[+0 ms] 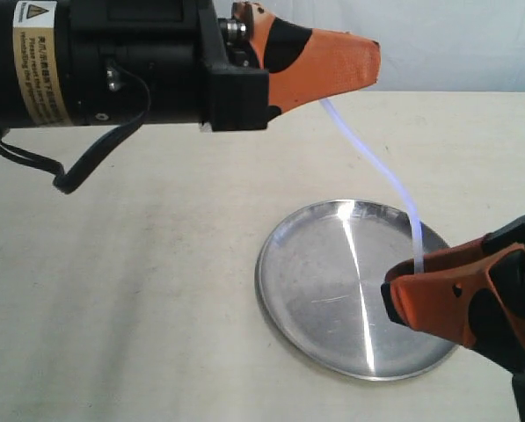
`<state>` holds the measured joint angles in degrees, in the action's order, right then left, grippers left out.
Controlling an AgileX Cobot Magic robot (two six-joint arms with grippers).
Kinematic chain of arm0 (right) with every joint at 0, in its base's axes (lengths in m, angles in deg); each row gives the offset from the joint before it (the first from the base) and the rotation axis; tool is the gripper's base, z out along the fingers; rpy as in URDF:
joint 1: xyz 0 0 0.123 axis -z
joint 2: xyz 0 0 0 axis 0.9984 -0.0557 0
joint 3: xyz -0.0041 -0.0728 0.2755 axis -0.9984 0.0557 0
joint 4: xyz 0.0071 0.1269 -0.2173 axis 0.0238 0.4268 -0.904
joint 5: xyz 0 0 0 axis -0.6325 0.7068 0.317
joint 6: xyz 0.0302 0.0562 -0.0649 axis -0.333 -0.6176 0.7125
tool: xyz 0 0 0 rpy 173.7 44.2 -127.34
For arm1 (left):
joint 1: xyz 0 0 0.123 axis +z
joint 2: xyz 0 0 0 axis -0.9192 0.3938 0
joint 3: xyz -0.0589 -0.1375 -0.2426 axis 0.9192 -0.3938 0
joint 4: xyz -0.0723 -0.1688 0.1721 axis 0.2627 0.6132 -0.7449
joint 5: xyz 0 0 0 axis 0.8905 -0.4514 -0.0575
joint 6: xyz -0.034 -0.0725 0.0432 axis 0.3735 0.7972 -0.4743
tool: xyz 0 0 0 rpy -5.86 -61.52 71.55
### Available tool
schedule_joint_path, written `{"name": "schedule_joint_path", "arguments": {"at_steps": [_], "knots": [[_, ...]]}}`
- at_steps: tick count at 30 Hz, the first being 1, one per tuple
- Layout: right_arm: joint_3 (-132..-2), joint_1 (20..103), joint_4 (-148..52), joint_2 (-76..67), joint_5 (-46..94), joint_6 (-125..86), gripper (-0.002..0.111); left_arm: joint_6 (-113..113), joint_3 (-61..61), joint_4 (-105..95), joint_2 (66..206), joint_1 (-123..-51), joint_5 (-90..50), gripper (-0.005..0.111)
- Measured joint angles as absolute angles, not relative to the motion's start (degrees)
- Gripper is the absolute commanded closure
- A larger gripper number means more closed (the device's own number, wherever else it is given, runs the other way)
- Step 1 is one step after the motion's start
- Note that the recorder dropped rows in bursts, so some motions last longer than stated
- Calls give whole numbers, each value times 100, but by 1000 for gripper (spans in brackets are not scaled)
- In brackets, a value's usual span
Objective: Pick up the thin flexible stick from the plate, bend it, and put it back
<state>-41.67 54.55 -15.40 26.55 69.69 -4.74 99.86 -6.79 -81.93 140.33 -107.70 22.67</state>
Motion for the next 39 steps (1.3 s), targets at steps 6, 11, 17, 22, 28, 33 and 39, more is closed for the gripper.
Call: {"name": "schedule_joint_path", "arguments": {"at_steps": [6, 11, 17, 22, 28, 33, 39], "knots": [[-4167, 5455, -1586, 2496, 6984, -474, 85, 9976, -679, -8157, 14033, -10770, 2258, 107], [-4167, 5455, -1586, 2323, 6984, -474, 109, 9962, -679, -8157, 14033, -10770, 2258, 107], [-4167, 5455, -1586, 2362, 6988, -486, 109, 9953, -679, -8390, 14033, -10770, 2071, 107], [-4167, 5455, -1491, 2564, 6982, -496, 109, 9953, -679, -8661, 14033, -10770, 1954, 107], [-4167, 5455, -1444, 3019, 6486, -512, 109, 10182, -679, -9034, 14024, -10770, 1900, 107], [-4167, 5455, -2195, 3121, 6207, -1219, 109, 10498, -668, -9060, 14024, -10770, 2210, 107], [-4167, 5455, -3479, 2870, 6508, -2362, 109, 10561, -668, -8580, 14024, -10770, 2916, 107]]}}
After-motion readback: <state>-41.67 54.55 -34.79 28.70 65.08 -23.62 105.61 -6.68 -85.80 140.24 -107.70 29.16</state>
